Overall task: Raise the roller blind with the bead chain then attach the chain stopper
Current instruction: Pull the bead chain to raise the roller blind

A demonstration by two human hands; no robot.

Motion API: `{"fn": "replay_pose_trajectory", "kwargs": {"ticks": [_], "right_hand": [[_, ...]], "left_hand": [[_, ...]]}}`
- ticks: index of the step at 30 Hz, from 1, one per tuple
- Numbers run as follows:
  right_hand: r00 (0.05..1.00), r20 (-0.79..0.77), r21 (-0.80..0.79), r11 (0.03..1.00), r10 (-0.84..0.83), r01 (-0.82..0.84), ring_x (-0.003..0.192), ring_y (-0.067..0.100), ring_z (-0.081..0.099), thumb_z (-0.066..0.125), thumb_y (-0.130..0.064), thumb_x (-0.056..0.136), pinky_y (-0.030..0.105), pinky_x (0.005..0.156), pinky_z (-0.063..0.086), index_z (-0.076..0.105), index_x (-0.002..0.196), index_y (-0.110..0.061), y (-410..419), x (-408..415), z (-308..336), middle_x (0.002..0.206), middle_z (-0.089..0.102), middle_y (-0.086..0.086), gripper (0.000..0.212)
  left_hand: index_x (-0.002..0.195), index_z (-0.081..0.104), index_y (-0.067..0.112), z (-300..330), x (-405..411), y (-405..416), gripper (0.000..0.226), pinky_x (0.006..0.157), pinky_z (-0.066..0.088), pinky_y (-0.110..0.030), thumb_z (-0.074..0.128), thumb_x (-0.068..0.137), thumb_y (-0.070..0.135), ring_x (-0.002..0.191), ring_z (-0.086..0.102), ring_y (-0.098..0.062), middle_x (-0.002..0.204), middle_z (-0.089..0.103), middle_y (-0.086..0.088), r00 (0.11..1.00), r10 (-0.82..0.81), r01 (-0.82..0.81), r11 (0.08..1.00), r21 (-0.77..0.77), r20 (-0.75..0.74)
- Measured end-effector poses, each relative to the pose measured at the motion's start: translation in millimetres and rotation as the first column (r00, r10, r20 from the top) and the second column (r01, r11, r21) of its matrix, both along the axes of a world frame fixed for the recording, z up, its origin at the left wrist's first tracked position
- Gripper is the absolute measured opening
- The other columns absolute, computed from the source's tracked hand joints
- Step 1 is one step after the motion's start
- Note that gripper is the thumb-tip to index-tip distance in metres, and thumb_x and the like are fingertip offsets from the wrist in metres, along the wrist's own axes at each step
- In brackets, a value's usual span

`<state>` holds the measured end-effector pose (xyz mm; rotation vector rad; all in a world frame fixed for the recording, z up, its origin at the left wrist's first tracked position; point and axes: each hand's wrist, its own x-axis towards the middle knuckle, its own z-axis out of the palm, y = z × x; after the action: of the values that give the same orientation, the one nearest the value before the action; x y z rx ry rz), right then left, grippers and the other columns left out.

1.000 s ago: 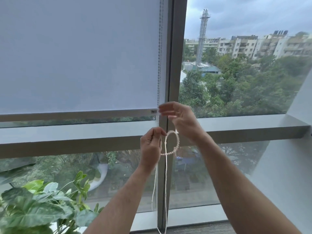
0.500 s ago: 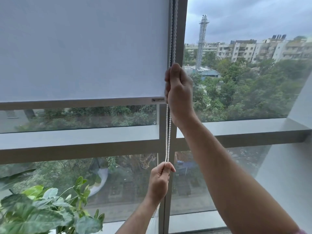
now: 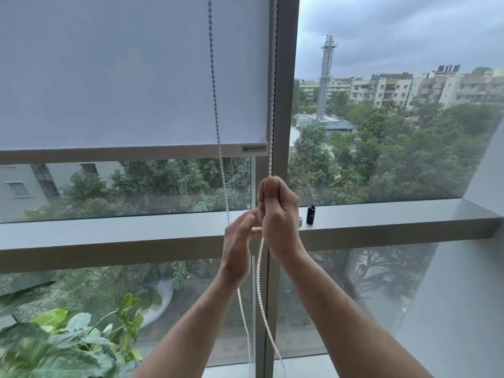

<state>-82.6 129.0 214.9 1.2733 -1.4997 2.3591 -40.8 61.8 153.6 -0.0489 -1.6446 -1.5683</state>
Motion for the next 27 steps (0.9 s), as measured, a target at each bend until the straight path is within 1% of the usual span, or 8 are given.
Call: {"fn": "replay_pose_trajectory", "kwargs": {"ticks": [3, 6, 12, 16, 19, 22, 24, 27], "right_hand": [[1.0, 0.016, 0.003, 1.0, 0.008, -0.008, 0.05, 0.004, 0.036, 0.044, -0.037, 0.098, 0.025, 0.047, 0.032, 0.051, 0.064, -0.029, -0.4, 1.1, -11.8, 0.055, 0.045, -0.016, 0.035], [1.0, 0.03, 0.037, 0.999, 0.0, -0.001, 0.053, 0.007, 0.032, 0.044, -0.035, 0.098, 0.031, 0.049, 0.028, 0.048, 0.064, -0.025, 0.0, 2.7, -22.7, 0.057, 0.042, -0.016, 0.036], [0.999, 0.032, 0.125, 0.992, -0.015, 0.011, 0.053, 0.006, 0.032, 0.041, -0.033, 0.102, 0.025, 0.049, 0.028, 0.044, 0.064, -0.022, 6.4, 10.1, -53.7, 0.057, 0.04, -0.012, 0.04], [0.995, 0.08, 0.171, 0.983, 0.051, -0.064, 0.05, 0.006, 0.033, 0.04, -0.033, 0.102, 0.023, 0.048, 0.03, 0.046, 0.062, -0.021, 16.1, -2.8, -56.1, 0.054, 0.04, -0.012, 0.041], [0.98, 0.118, 0.25, 0.951, 0.158, -0.183, 0.047, 0.01, 0.042, 0.038, -0.042, 0.099, 0.022, 0.045, 0.037, 0.057, 0.069, -0.017, 20.9, -17.9, -46.1, 0.056, 0.049, -0.002, 0.044], [0.991, 0.063, 0.38, 0.916, 0.117, -0.132, 0.085, 0.011, 0.069, 0.024, -0.051, 0.099, 0.029, 0.073, 0.055, 0.07, 0.098, -0.027, 26.6, -38.8, -23.2, 0.094, 0.072, -0.001, 0.052], [0.992, 0.086, 0.323, 0.939, 0.091, -0.114, 0.102, 0.016, 0.069, 0.02, -0.055, 0.098, 0.037, 0.084, 0.056, 0.068, 0.112, -0.024, 32.5, -52.5, 1.0, 0.11, 0.073, 0.005, 0.059], [0.99, 0.102, 0.199, 0.973, 0.101, -0.12, 0.09, 0.023, 0.07, 0.029, -0.055, 0.097, 0.039, 0.078, 0.054, 0.068, 0.11, -0.015, 39.7, -62.6, 43.7, 0.097, 0.073, 0.008, 0.057]], "left_hand": [[0.099, 0.073, 0.028, 49.3, 0.2, 6.2, 0.033, 0.076, 0.052, -0.032, 0.048, 0.095, 0.049, 0.083, 0.065, -0.014, 0.087, 0.071, 0.005, 0.992, -0.021, 0.023, 1.0, 0.016, -0.127], [0.117, 0.061, 0.009, 100.8, 1.0, 15.9, 0.054, 0.078, 0.053, -0.039, 0.051, 0.092, 0.055, 0.086, 0.064, -0.028, 0.096, 0.067, -0.011, 0.973, -0.103, 0.1, 0.995, -0.025, -0.205], [0.116, 0.061, 0.007, 178.2, -10.8, 24.1, 0.031, 0.045, 0.038, -0.023, 0.037, 0.106, 0.024, 0.053, 0.047, -0.01, 0.069, 0.05, 0.0, 0.986, -0.076, 0.071, 0.997, -0.036, -0.146], [0.085, 0.07, 0.018, 174.7, -20.5, 30.2, 0.037, 0.044, 0.026, -0.03, 0.04, 0.106, 0.023, 0.043, 0.029, -0.008, 0.053, 0.036, 0.006, 0.965, 0.112, -0.115, 0.993, -0.002, -0.238], [0.079, 0.066, 0.024, 168.8, -27.8, 29.3, 0.036, 0.041, 0.022, -0.025, 0.041, 0.104, 0.023, 0.04, 0.029, -0.005, 0.046, 0.039, 0.015, 0.946, 0.173, -0.187, 0.982, -0.024, -0.274], [0.08, 0.064, 0.024, 153.9, -33.2, 26.7, 0.033, 0.04, 0.026, -0.026, 0.041, 0.103, 0.022, 0.04, 0.032, -0.005, 0.045, 0.046, 0.015, 0.938, 0.23, -0.254, 0.965, -0.064, -0.258], [0.08, 0.063, 0.019, 130.4, -34.6, 28.3, 0.032, 0.041, 0.033, -0.02, 0.041, 0.103, 0.017, 0.041, 0.04, 0.001, 0.049, 0.053, 0.016, 0.944, 0.245, -0.271, 0.958, -0.094, -0.222], [0.078, 0.064, 0.024, 92.3, -33.1, 32.6, 0.035, 0.047, 0.037, -0.007, 0.04, 0.101, 0.013, 0.045, 0.05, 0.006, 0.054, 0.058, 0.021, 0.97, 0.176, -0.191, 0.979, -0.076, -0.167]]}}
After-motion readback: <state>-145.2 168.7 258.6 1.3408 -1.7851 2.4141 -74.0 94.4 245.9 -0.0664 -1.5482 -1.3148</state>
